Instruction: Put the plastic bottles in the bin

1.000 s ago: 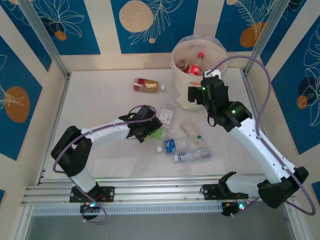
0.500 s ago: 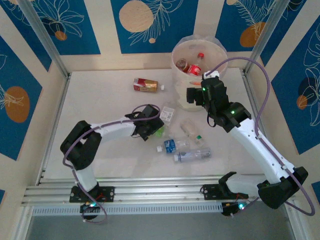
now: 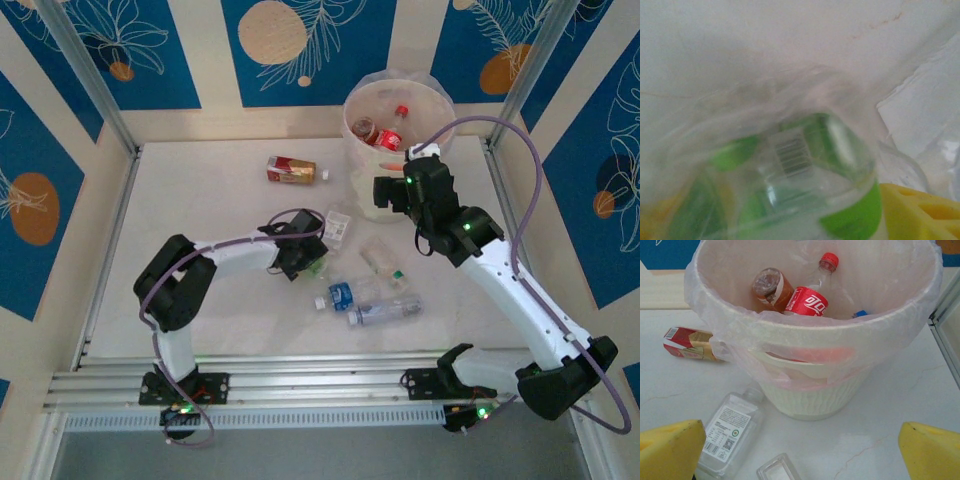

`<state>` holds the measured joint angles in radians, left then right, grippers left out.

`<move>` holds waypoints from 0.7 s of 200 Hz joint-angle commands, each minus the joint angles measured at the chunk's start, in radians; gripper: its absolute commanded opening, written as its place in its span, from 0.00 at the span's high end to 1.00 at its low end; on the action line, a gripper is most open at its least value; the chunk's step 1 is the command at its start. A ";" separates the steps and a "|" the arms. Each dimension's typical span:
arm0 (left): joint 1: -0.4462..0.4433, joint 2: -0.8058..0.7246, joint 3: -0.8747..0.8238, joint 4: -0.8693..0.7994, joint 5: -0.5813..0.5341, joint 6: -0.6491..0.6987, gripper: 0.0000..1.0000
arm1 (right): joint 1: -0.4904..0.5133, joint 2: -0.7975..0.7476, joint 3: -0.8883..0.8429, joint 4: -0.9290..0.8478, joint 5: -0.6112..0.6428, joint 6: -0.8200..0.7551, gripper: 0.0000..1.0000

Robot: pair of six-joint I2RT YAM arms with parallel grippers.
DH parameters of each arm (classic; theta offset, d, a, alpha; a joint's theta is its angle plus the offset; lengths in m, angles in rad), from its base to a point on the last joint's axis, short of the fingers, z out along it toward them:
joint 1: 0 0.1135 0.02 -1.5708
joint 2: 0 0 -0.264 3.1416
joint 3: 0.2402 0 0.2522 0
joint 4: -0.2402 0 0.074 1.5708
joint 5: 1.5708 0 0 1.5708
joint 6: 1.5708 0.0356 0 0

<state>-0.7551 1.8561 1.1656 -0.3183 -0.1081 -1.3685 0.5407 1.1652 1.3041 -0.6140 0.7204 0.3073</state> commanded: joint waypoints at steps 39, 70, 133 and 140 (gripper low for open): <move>0.055 -0.028 0.036 -0.011 -0.088 0.040 0.40 | -0.004 -0.036 -0.013 0.012 -0.011 0.023 0.01; 0.091 -0.060 0.037 0.011 -0.111 0.085 0.50 | -0.004 -0.048 -0.026 0.019 -0.003 0.026 0.01; 0.139 -0.142 0.068 -0.015 -0.203 0.206 0.60 | -0.005 -0.087 -0.040 0.024 0.022 0.032 0.01; 0.144 -0.156 0.071 -0.013 -0.215 0.226 0.61 | -0.006 -0.092 -0.044 0.027 0.025 0.032 0.01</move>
<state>-0.6308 1.7691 1.1950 -0.3138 -0.2459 -1.2198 0.5407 1.1076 1.2751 -0.6136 0.7212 0.3191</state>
